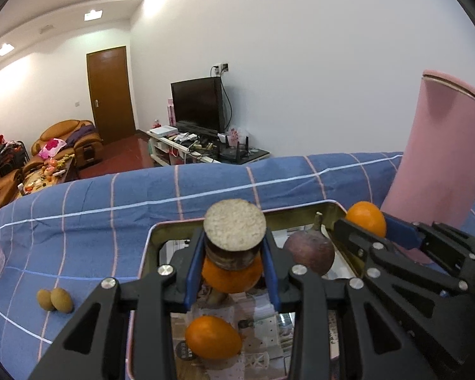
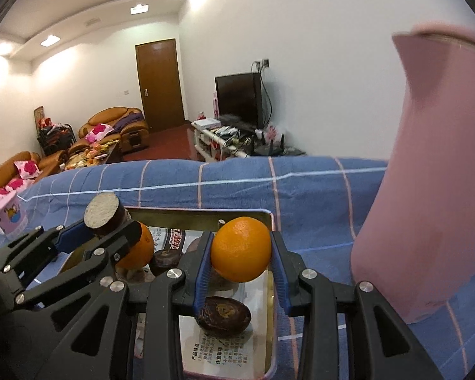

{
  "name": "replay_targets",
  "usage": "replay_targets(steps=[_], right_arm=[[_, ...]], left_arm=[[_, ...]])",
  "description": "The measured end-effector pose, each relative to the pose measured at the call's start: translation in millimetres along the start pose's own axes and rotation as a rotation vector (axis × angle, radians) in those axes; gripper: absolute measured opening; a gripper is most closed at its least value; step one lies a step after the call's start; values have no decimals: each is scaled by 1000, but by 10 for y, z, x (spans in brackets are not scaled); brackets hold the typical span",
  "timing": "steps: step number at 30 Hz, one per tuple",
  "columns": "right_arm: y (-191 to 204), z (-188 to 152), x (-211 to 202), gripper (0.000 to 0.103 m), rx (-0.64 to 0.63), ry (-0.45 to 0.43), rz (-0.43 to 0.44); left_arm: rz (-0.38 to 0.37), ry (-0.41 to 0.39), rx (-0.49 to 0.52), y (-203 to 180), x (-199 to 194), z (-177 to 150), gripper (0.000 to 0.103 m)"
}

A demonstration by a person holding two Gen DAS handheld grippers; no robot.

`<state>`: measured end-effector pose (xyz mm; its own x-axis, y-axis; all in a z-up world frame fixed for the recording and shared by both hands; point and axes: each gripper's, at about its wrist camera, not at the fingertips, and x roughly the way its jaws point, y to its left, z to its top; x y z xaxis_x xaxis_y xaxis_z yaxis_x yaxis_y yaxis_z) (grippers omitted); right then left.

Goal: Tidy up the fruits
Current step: 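Open both tools to drop the roll and orange into the tin box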

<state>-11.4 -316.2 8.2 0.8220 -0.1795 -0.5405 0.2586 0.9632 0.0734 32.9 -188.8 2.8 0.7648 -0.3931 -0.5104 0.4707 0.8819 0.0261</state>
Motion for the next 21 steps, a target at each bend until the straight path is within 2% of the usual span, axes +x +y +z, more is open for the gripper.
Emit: replay_targets(steps=[15,19,21], right_arm=[[-28,-26,25,37,11,-2,59],[-53,-35,70,38,35,13,113],[-56,-49,88,38,48,25,136]], left_arm=[[48,-7,15,-52,-55,-10,38],[85,-17,0,7,-106,-21,48],[118,-25,-9,46,-141,-32,59]])
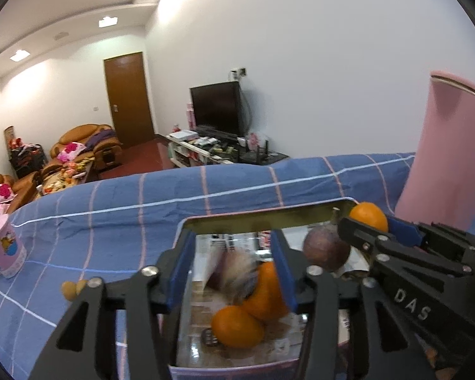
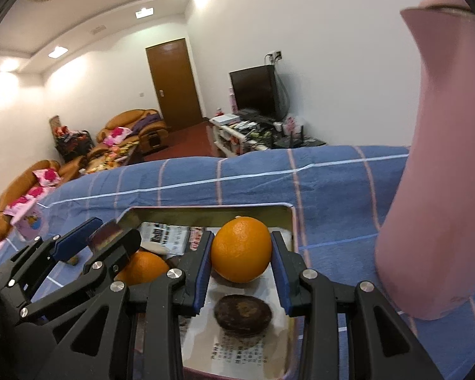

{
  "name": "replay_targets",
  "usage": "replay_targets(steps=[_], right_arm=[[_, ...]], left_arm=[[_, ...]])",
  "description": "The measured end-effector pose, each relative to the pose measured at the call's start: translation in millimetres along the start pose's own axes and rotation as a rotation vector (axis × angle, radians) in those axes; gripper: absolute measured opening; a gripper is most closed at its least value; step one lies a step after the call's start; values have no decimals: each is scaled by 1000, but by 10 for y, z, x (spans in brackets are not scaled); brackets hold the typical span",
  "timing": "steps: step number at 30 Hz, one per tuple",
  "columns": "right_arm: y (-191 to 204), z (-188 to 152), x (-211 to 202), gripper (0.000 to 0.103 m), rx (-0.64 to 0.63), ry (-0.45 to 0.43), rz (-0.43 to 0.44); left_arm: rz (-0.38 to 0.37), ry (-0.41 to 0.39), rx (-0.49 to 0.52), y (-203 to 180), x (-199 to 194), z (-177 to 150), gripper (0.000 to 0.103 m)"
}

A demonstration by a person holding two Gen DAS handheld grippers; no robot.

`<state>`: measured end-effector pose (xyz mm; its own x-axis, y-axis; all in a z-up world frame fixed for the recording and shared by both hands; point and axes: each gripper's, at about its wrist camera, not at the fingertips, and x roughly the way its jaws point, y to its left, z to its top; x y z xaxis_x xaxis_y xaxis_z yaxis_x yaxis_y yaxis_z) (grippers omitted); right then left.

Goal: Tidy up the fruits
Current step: 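Open both tools to drop the roll and orange into the tin box, then lift both tools away from the tin box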

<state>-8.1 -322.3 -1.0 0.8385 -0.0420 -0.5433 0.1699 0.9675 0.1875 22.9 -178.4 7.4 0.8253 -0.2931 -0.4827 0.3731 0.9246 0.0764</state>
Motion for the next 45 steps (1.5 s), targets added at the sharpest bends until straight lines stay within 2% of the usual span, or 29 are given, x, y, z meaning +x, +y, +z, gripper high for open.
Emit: replay_targets(steps=[5,8,10,11,12,15,16,20,22,25,28,30,33,36,45], right_arm=[[-46,-23,91,38,52,52,84],[-24,-38,90,38,57,60,103],[-17,-32,68,38,60,49,113],[-30,-32,56,38,71,44,124],[-59,-31,48,38,94,42,146],[-152,-33,1,53,163,16,214],[-145,-29,-16,62,172,1,226],[-76,-22,-144,65,144,-60,223],[-28,-31,-185,65,126,-78,204],[21,-32,-309,65,100,-149,142],[118,-43,-425,67,36,-235,3],[194,-45,-476,76,-1,-292,-101],[229,-71,-530,79,-28,-350,-168],[213,-69,-501,80,-23,-333,-181],[131,-90,-534,80,35,-283,-192]], left_arm=[[36,-7,-14,93,-19,-20,73],[68,-24,-15,133,-49,-25,82],[88,-43,-26,177,-90,-37,91],[102,-55,-39,211,-115,-44,101],[104,-62,-48,242,-135,-54,103],[74,-75,-61,287,-190,-61,103],[80,-77,-50,274,-202,-67,103],[102,-92,14,178,-247,-89,103],[109,-99,32,148,-268,-88,103],[110,-109,33,161,-295,-90,103],[117,-109,17,213,-298,-78,103],[137,-115,4,259,-303,-74,103],[161,-118,-1,302,-295,-89,103],[176,-105,8,318,-280,-103,103],[154,-105,-18,389,-389,-180,103]])
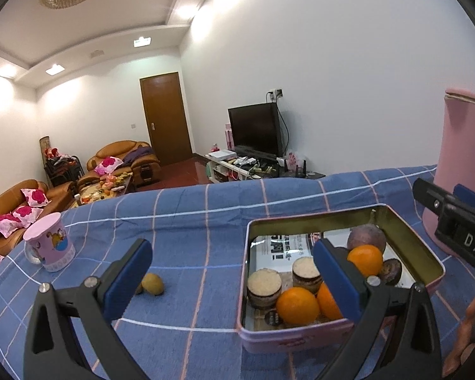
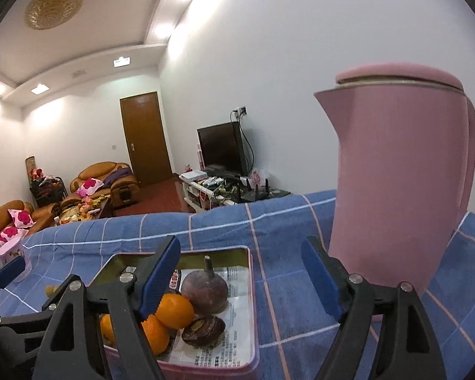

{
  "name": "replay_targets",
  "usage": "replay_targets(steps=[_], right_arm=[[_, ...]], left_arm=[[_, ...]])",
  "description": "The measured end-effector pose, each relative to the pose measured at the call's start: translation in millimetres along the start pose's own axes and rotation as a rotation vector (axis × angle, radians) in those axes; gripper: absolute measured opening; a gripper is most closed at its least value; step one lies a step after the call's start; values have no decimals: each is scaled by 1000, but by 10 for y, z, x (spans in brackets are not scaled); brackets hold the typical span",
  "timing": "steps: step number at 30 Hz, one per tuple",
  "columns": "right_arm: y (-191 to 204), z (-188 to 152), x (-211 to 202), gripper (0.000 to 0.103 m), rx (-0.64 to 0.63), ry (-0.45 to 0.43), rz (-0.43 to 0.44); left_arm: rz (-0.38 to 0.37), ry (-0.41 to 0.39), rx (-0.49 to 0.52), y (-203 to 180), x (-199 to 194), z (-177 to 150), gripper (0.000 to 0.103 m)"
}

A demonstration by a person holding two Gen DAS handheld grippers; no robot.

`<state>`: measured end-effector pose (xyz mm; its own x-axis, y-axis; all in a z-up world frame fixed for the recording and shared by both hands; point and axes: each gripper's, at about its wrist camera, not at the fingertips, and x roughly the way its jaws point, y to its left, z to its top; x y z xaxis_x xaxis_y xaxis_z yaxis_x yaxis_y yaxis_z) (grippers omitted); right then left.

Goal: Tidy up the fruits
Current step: 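Lift both tools away from the tin box, then move both tools toward the two brown kiwis on the bedspread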

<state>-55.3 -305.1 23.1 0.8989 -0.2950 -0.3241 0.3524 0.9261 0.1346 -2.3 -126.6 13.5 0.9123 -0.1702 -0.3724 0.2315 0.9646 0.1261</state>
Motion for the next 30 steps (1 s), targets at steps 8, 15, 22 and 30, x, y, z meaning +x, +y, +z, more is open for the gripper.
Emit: replay_targets(steps=[8,15,22,30], right_arm=[[140,-107,-183,80,-37,1,-7],[222,-163,-239,80,10,32,1],[380,-217,-294,80,24,33,13],[669,-248,-281,80,2,36,45]], left_arm=[[-6,25,-19,122,-50,-52,103],[9,31,-42,291,-101,-104,103],[22,27,-39,451,-155,-157,103],[50,37,-37,699,-116,-190,103]])
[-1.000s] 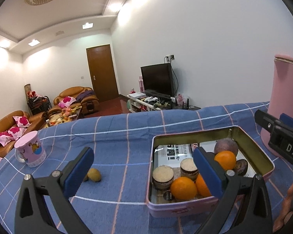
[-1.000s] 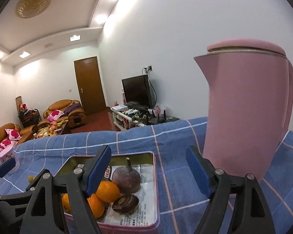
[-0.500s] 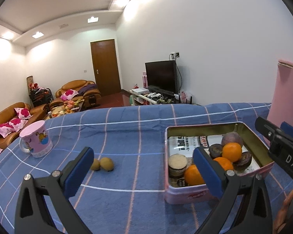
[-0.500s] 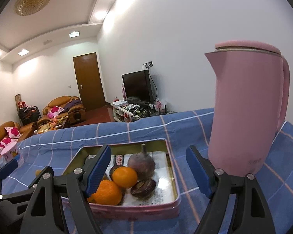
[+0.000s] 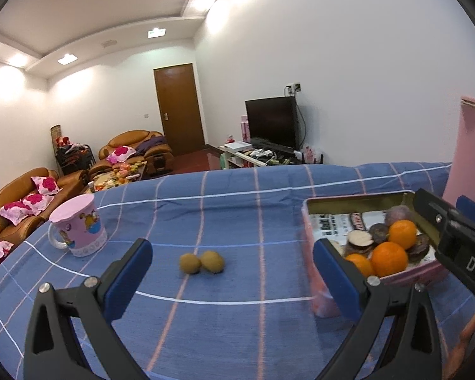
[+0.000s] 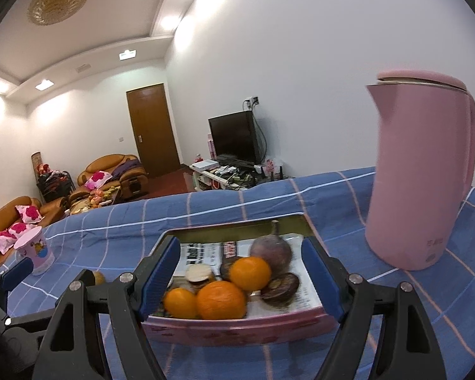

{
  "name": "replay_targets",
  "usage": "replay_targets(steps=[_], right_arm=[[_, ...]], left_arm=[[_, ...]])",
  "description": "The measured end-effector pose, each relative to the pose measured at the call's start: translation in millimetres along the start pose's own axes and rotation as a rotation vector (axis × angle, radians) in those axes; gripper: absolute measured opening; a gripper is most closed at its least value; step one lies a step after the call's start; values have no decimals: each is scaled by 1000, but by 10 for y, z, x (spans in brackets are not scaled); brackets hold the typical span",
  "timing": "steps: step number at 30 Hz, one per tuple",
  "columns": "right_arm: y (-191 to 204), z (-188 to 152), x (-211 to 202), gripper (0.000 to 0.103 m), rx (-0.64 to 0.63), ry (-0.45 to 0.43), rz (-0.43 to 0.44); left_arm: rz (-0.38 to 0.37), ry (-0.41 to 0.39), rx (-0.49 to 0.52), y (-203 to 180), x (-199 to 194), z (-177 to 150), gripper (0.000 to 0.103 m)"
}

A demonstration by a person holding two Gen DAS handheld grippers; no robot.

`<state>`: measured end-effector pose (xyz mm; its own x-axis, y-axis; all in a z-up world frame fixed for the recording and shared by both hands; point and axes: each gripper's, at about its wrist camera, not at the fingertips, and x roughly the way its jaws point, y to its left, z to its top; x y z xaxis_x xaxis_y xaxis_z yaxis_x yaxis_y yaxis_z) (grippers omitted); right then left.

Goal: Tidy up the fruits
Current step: 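Move both tools toward the two brown kiwis on the bedspread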

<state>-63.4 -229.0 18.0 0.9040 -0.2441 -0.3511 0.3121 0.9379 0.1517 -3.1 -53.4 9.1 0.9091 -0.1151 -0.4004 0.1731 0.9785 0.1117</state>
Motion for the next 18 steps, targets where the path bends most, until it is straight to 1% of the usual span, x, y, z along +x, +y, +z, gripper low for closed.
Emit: replay_targets(steps=[7,13,18], right_arm=[[255,-29,85,80,1,16,37],[539,-57,141,80,-27,23,71],[741,-78,206,80,-54,33,93]], left_arm=[[27,17,-21,277,100,-15,103],[55,33,-39,515,214,-20,103],[94,52,-64,785,332,-28,103]])
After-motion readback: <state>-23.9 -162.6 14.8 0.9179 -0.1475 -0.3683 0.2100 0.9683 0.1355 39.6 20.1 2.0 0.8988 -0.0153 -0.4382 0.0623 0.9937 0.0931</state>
